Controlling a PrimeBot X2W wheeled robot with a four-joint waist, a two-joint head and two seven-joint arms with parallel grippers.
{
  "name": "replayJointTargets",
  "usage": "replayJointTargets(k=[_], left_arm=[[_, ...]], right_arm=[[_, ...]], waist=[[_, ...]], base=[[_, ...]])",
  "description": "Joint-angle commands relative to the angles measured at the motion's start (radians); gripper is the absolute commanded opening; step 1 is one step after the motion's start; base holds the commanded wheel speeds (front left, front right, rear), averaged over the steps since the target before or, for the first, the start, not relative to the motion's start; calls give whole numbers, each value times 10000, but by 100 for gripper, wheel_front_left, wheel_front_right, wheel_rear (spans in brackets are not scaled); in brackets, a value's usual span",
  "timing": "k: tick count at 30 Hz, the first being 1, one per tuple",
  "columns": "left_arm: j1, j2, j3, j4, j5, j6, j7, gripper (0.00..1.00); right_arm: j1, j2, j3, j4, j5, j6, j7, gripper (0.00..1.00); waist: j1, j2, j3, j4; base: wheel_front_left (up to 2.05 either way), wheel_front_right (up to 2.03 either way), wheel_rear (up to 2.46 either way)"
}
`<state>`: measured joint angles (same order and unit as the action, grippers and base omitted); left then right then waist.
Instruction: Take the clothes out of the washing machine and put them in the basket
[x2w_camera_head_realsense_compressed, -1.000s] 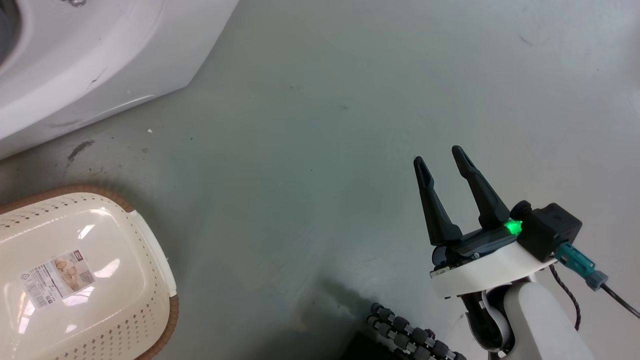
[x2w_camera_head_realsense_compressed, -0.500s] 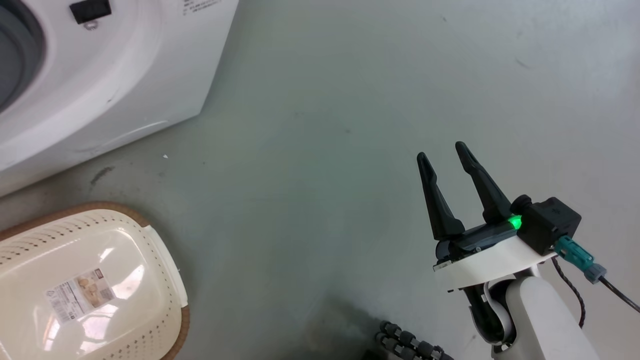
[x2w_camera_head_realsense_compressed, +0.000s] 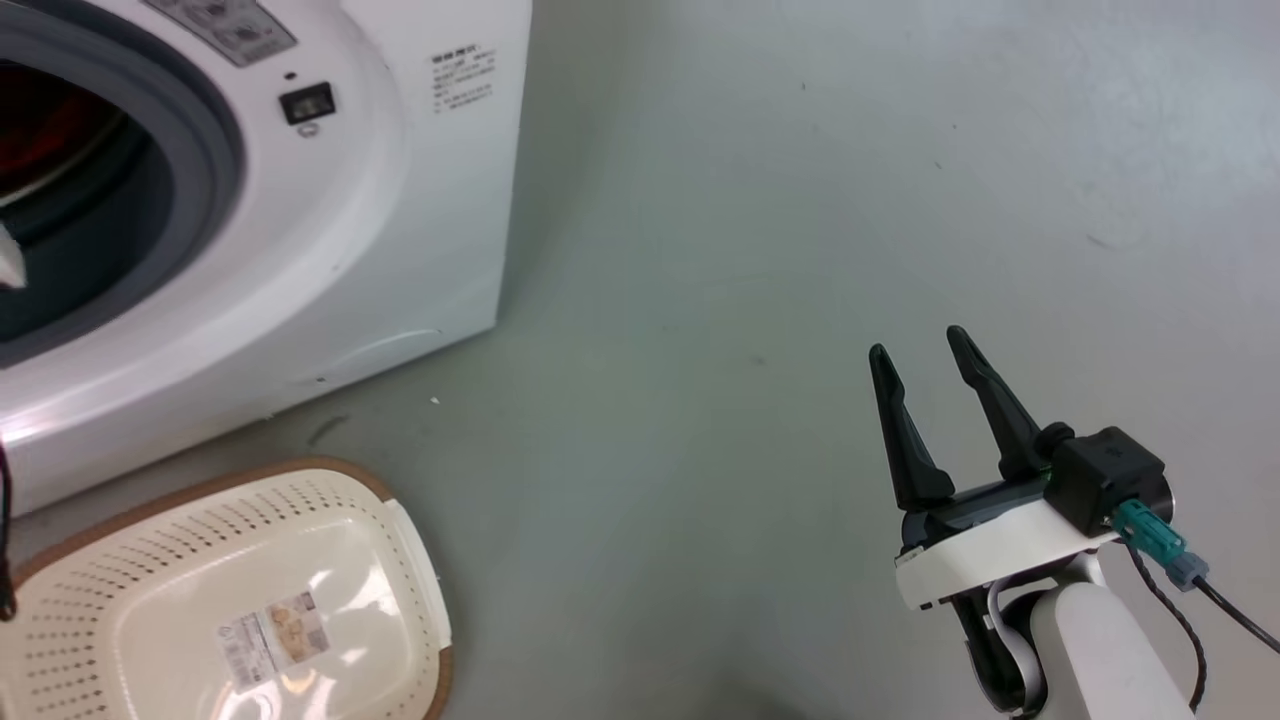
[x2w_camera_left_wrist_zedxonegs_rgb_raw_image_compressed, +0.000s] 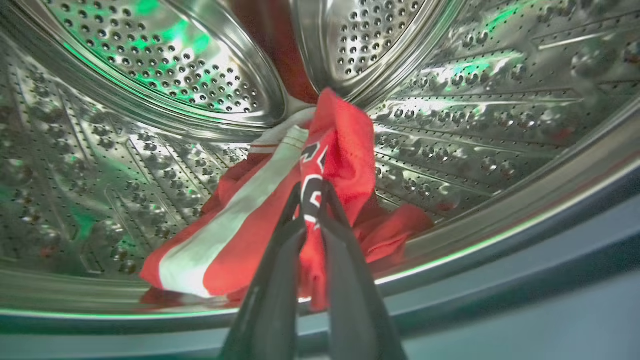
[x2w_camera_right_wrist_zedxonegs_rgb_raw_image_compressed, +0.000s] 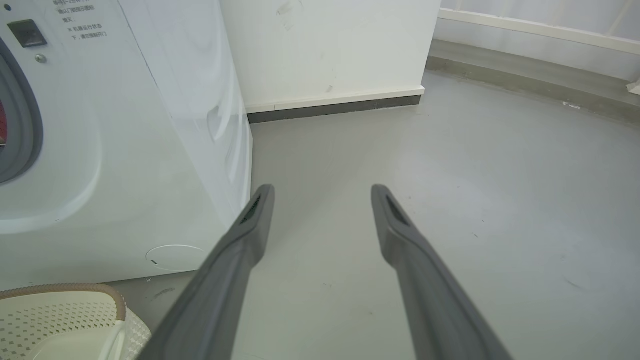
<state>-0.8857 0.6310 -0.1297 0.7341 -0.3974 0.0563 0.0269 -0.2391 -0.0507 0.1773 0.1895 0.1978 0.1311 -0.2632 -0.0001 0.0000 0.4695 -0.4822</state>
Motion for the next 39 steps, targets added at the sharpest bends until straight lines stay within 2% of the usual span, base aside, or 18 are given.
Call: replayJointTargets(k=[1, 10, 19, 29, 39], left_arm=[[174, -89, -13, 46, -23, -41, -180, 0], [1301, -805, -103, 412, -357, -501, -2024, 0], [2554, -1295, -257, -653, -468, -440, -2469, 0], [4232, -1588, -489, -3903, -510, 183, -1894, 0], [6115, -1414, -446, -7781, -364, 1317, -853, 0]], right_arm=[[116, 8, -34, 4, -119, -7, -20, 100], [658, 8, -443, -61, -843, -7, 404, 100], [1288, 8, -895, -600, -1212, -7, 970, 100], [1953, 7, -1188, -1288, -1455, -8, 1547, 100], [2295, 10, -1290, -1755, -1534, -7, 1870, 100]], waist=[[1, 0, -484, 347], [1, 0, -1974, 1039], [1, 0, -2901, 1715], [1, 0, -3647, 2602], [1, 0, -3918, 3168]], base=[[0, 0, 0], [0, 0, 0], [0, 0, 0], [0, 0, 0], [0, 0, 0]])
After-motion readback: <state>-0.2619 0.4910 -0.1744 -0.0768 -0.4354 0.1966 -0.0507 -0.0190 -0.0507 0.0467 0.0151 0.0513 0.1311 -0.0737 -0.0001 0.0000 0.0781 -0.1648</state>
